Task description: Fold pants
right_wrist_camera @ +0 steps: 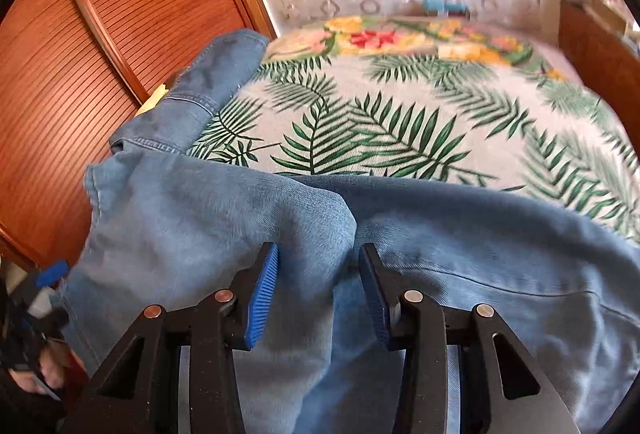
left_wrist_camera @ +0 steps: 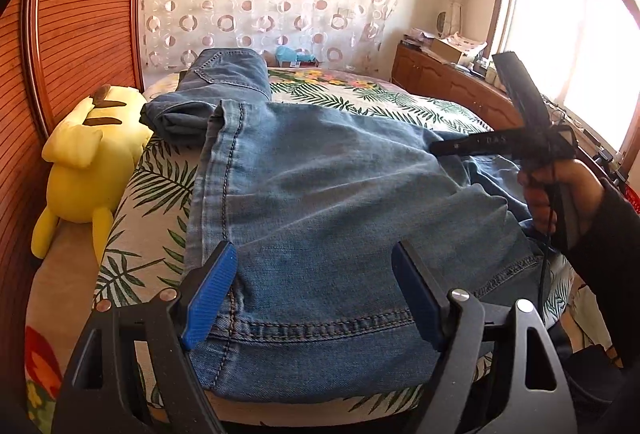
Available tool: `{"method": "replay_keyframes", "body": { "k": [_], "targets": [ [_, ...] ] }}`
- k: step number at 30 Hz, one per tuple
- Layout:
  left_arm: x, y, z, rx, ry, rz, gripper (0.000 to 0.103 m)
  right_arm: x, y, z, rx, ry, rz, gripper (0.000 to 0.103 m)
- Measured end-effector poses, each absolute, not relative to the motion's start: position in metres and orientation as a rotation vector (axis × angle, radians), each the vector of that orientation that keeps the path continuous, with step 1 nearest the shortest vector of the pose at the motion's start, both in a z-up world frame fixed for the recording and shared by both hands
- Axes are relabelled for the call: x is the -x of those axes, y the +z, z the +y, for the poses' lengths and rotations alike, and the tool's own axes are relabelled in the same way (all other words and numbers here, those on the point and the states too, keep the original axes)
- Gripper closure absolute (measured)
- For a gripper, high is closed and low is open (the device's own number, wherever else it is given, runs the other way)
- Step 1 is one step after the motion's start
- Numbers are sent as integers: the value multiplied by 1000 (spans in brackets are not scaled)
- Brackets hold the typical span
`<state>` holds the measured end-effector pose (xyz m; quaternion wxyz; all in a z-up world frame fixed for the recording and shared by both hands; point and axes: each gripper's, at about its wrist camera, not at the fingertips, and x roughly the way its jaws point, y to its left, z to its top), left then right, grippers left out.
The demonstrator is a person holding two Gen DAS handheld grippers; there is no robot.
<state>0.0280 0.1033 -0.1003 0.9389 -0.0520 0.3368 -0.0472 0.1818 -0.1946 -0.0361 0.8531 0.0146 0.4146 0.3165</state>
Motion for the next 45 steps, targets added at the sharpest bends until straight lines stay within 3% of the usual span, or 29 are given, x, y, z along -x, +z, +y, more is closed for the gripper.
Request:
{"method": "replay_keyframes", "body": {
  "k": [4,8,14,22,30,45],
  "targets": [
    [-27,-104,103,104,-94,694,23,-181,-25,-186,9,682,833,90],
    [-27,-105,105,114,-92,692,23,-167,-2,-173,62,695,725,94],
    [-27,-104,107,115,-90,691,23,-149,32,-167,94,739,586,94],
    [-27,-101,104,106,-93,684,23,-169,-5,-173,133,632,691,94],
    [-34,-97,93,84,-110,675,23,-155,-35,-199,154,565,733,76],
    [-46,-97,62,38,-158,688,23,-108,-66,-228,174,525,755,71]
  ]
}}
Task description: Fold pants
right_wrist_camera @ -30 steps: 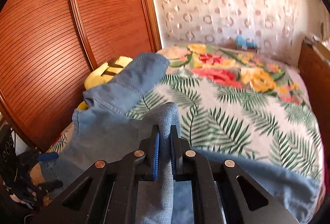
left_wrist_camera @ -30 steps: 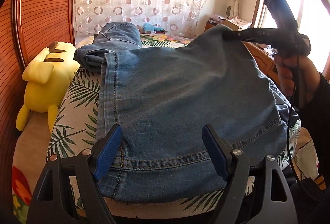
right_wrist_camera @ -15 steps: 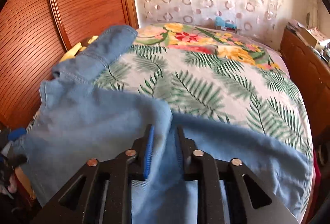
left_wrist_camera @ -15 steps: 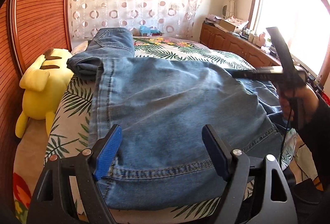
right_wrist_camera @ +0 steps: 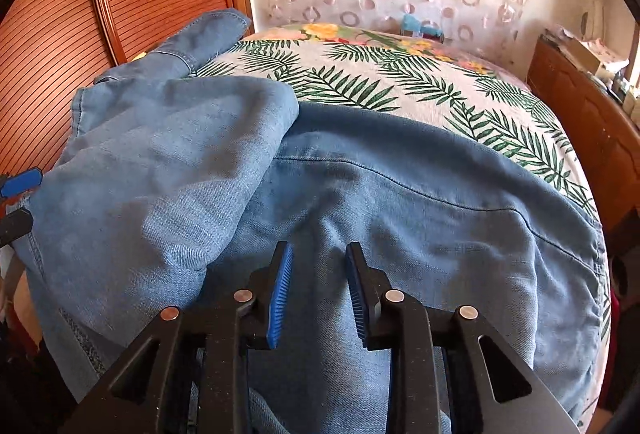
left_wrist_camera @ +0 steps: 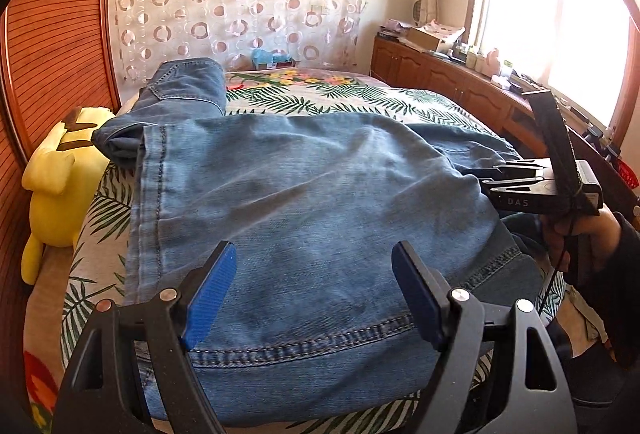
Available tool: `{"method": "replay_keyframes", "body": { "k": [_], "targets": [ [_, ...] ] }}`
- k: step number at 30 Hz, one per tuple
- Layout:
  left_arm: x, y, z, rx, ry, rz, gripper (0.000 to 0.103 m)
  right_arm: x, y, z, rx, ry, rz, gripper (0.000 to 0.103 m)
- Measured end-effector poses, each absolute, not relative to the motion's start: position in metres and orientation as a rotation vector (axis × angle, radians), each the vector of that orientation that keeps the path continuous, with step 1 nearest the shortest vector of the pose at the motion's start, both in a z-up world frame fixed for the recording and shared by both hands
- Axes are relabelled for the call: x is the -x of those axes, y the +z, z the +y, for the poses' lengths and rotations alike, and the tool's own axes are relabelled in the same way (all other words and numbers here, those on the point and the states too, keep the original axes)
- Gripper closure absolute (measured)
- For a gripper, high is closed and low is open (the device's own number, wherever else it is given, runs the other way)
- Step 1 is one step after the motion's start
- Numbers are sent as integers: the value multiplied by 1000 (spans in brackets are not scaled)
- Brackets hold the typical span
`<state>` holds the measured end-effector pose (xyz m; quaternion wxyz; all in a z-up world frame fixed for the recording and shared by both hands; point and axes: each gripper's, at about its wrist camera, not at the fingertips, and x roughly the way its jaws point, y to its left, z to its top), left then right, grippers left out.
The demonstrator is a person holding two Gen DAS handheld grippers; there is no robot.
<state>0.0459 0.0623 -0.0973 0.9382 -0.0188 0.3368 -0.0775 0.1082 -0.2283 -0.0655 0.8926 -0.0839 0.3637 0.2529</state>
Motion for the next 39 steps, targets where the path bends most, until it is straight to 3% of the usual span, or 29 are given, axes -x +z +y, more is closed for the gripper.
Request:
{"method": "replay_keyframes", "body": {
  "k": [4,11,21,30,39],
  "targets": [
    [-45,-100,59,40,-161,693,23,-101,-69,-229,177,540,729,58],
    [-46,-104,56,50,-171,704,23,-97,-75,-227,195,530,725,48],
    [-49,-107,46,44,-189,715,23,-79,-68,-248,165,526,713,48],
    [-56,-107,26,23,-220,722,23,-26,-48,-341,116,382,632,48],
    [-63,-108,1,-15,-253,738,23,-15,-75,-425,28,227,695,48]
  ]
}}
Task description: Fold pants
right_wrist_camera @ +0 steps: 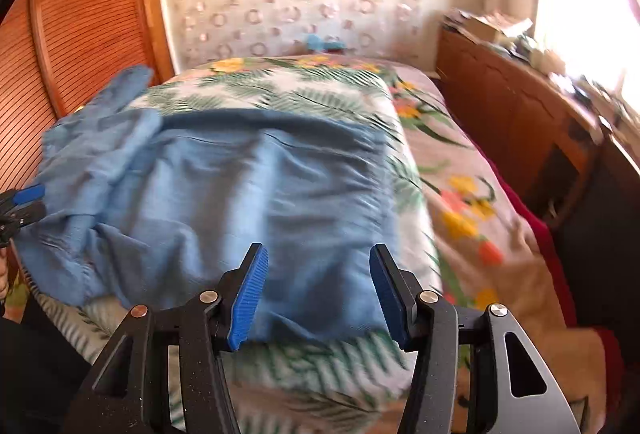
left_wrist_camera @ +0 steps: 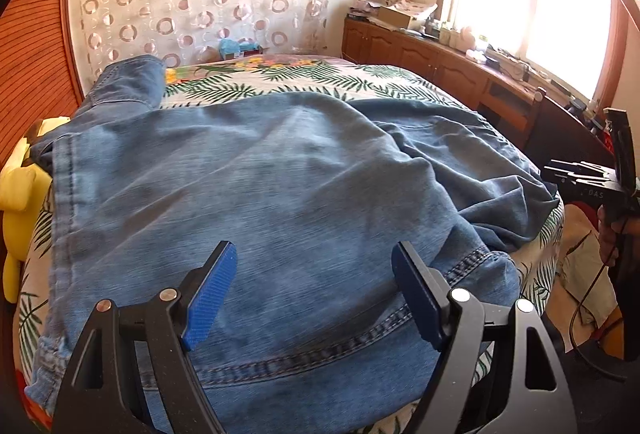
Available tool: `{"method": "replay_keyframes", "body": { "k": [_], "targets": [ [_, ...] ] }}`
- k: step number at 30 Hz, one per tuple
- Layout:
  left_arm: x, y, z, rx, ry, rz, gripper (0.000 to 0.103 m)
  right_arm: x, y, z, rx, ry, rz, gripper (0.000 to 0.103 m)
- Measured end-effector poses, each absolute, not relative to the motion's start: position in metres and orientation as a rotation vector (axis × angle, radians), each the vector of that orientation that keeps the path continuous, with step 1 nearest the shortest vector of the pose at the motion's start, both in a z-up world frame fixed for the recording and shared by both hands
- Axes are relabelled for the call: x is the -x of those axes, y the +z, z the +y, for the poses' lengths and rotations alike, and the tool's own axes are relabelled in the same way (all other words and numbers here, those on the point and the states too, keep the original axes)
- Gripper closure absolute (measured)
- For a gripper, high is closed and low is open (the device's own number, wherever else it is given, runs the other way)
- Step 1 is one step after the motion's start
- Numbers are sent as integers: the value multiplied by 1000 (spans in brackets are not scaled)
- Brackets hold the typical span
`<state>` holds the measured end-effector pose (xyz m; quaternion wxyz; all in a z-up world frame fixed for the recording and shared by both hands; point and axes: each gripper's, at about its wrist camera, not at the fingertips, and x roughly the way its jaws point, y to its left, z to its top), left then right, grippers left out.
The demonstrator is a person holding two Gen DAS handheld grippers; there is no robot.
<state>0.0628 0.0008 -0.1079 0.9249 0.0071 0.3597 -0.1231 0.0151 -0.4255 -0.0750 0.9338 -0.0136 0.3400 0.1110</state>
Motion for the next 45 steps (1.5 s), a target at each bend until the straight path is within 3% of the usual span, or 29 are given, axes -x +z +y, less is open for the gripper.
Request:
{"method": "replay_keyframes", "body": {
  "k": [17,25,28,34,45],
  "targets": [
    [-68,-118,-7,-8,-261,766,23,-27,-93,-425,34,215,741,48],
    [-66,-119,-3,8,-260,762,23,-28,-93,-424,18,274,742,83],
    [-66,-117,-1,13,-255,759,23,-26,-91,-429,18,257,725,91],
    [-67,-116,5,32,-241,751,23,-26,-78,-465,-61,193,678,93],
    [-57,-102,14,32,-224,707,23,-11,-54,-440,-21,279,596,94]
  ]
}}
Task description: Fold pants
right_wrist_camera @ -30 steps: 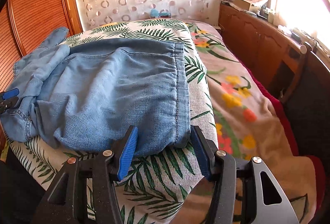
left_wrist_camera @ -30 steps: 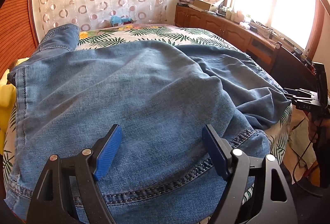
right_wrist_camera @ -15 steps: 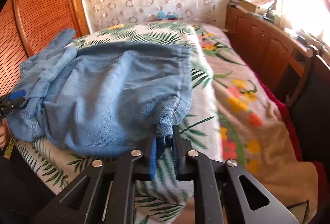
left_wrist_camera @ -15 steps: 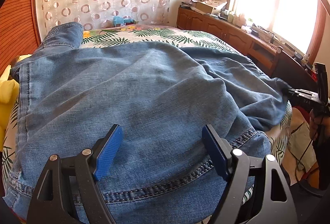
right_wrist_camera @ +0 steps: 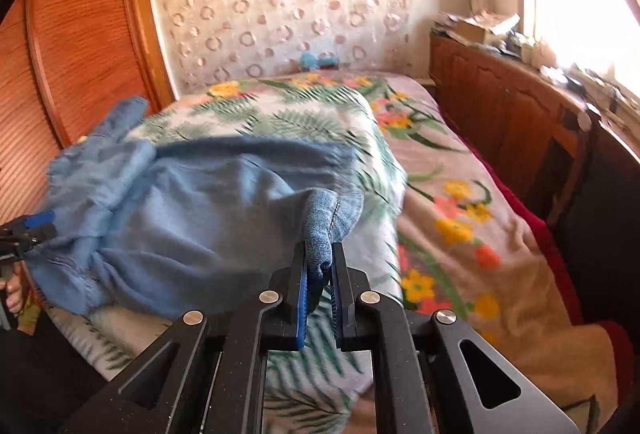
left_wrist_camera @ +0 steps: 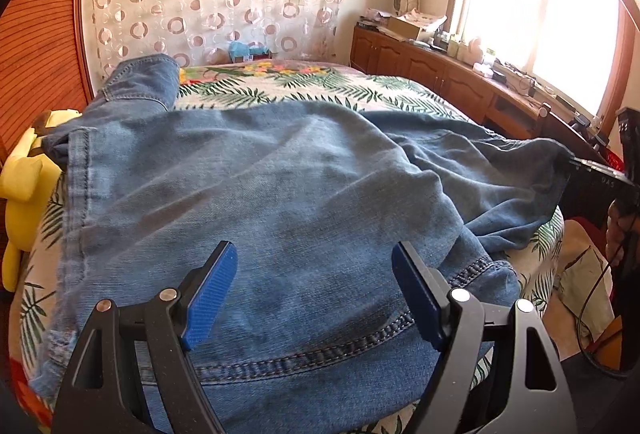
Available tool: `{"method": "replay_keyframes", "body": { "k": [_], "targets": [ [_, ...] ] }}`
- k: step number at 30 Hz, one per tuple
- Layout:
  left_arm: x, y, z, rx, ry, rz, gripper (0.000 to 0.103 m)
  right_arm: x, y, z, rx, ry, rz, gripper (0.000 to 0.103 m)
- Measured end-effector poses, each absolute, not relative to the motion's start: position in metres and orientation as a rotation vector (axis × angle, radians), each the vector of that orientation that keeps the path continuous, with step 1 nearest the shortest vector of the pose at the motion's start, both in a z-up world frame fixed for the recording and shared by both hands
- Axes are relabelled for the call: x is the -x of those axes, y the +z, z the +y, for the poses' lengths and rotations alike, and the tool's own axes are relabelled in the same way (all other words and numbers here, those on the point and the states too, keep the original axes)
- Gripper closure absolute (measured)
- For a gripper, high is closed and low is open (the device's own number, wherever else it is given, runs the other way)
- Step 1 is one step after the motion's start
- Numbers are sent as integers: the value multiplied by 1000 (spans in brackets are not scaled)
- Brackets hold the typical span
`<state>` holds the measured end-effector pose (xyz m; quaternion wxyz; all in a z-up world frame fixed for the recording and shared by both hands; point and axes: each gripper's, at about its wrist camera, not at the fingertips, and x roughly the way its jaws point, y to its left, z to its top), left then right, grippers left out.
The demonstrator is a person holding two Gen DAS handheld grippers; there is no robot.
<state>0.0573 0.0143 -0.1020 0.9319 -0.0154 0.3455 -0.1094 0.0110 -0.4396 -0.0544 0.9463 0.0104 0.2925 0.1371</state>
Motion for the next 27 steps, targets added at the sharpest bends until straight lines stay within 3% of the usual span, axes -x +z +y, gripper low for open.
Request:
{"method": "replay_keyframes", "body": {
  "k": [18,27],
  "targets": [
    [-39,-89,61,92,-143,640,23,1,43,-310,160,619,376,95],
    [-36,-97,80,122,-114,647,23,0,42,-230,257,800,377,95]
  ]
}}
